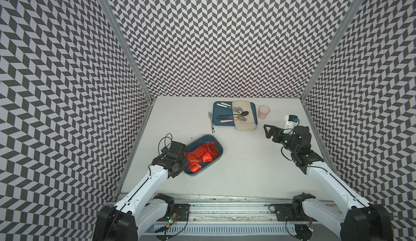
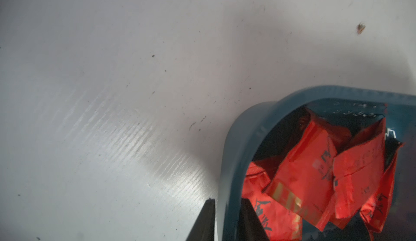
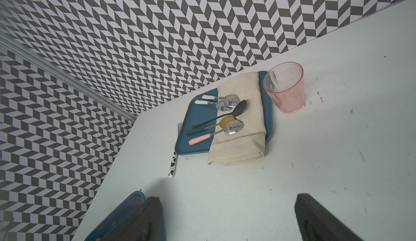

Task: Take the tea bags out of the storage box
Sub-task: Pick up the storage box at the center of the board.

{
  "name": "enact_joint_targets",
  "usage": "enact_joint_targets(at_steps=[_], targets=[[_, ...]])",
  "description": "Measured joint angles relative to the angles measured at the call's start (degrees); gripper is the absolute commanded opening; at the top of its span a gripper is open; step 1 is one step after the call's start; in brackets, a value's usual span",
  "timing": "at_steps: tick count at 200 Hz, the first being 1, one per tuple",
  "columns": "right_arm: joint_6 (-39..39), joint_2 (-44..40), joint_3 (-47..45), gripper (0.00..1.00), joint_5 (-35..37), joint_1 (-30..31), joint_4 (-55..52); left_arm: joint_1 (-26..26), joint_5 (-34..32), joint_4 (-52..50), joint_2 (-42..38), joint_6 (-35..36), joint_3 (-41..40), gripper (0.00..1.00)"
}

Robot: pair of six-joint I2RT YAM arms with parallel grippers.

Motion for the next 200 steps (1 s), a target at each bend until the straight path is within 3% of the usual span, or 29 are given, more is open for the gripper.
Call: enact_joint_targets(at_steps=[10,52,110,129,159,200], targets=[[0.0,0.2,0.0,0.97,0.0,0.0,0.0,0.0,-0.1,0.4,0.6,0.0,0.0,0.22],[0.0,1.4,0.0,0.97,0.0,0.0,-0.3,0.0,-0.4,2.1,3.3,1.4,0.0,0.00],[-0.7,1.1,3.5,0.86,-5.3,4.1,-4.2,0.0,-0.7,-1.5,3.8,6.0,5.5,0.00],[-2.3,1.8,8.3,0.83,-8.1,9.1,-6.0,0.0,-0.5,-3.4,4.9,10.0,11.5,0.00],[-7.0,5.0,18.3,0.82,-10.5,22.0,-8.8,0.0,0.0,-6.0,6.8,17.5,19.9,0.00],[-14.0,12.2,29.0,0.78,-7.7,39.1,-14.1,0.0,0.5,-10.9,8.0,25.1,22.3,0.00]])
